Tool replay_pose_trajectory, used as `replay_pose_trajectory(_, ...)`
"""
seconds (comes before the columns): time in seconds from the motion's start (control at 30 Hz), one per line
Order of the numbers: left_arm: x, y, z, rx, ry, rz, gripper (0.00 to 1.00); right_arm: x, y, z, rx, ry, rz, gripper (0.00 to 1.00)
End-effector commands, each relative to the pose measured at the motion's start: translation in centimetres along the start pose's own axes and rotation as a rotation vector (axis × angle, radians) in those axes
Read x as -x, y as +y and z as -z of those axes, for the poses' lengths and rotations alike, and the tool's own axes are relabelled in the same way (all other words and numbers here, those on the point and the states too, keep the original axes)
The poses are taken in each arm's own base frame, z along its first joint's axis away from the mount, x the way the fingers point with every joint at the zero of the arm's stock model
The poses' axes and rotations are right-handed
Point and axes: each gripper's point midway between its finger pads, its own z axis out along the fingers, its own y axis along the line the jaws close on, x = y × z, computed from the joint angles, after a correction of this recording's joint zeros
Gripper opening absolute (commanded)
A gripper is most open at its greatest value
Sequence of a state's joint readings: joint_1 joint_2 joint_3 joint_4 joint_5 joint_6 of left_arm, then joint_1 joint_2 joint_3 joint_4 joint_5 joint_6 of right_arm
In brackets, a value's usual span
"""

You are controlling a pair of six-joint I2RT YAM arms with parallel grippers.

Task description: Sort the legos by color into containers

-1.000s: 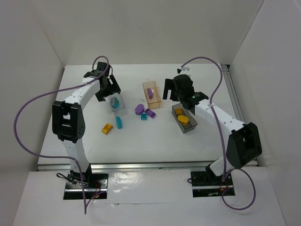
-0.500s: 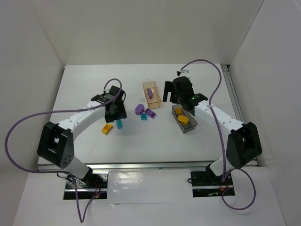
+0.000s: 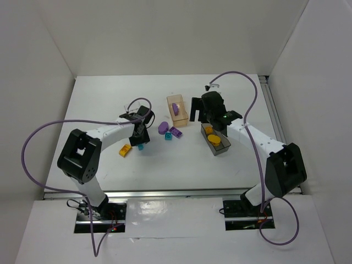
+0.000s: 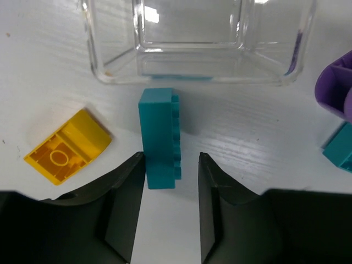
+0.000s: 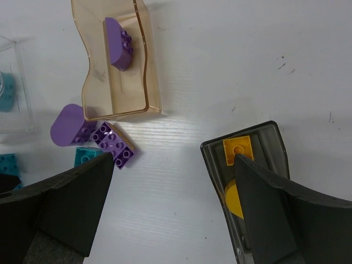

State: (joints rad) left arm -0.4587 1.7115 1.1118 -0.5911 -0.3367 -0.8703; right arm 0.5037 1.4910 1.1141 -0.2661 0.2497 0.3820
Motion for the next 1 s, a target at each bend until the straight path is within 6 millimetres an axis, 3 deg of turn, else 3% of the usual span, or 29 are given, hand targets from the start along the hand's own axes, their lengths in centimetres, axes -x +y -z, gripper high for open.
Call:
replay_pose_trajectory(0.0,2.5,-1.2,0.0,-0.026,-0.055,0.027,0.5,2.4,0.2,1.1,0.006,-0.062,0.013,0.97)
replay_pose_trajectory(0.07,2.5,-1.2,0.0,-0.025,-0.055,0.018,0.49,2.5,-0.1,1.1,-0.002,-0.064,0.008,0.98)
replay_pose_trajectory(0.2,2.2,-1.0,0.0,-0.025,-0.043,-0.005,0.32,3.0,-0.4,1.1,-0.006,-0.074,0.001,0.98)
replay_pose_trajectory(0.23,2.2,-1.0,0.0,-0.025,-0.043,-0.005,0.24,3.1,-0.4,1.1,-0.006,-0.074,0.001,0.98)
replay_pose_trajectory(0.5,2.6,-1.2,1.7,-0.052,-0.042,-0.009,0.06,2.8,-0.4,0.8,-0.009,-0.066,0.003,0.98)
replay_pose_trajectory(0.8,6.1,-2.4,7.3,-0.165,-0.14,-0.023,0.05,3.0,-1.0,1.0,-0.025,-0.071,-0.002,0.98)
replay_pose_trajectory(0.9,8.1,-2.5,8.4,-0.155,-0.188,-0.013,0.05,3.0,-1.0,1.0,-0.025,-0.071,-0.002,0.98)
replay_pose_trajectory(0.97,9.4,-2.5,8.0,-0.145,-0.196,-0.014,0.05,3.5,-0.9,1.5,-0.021,-0.081,-0.005,0.98)
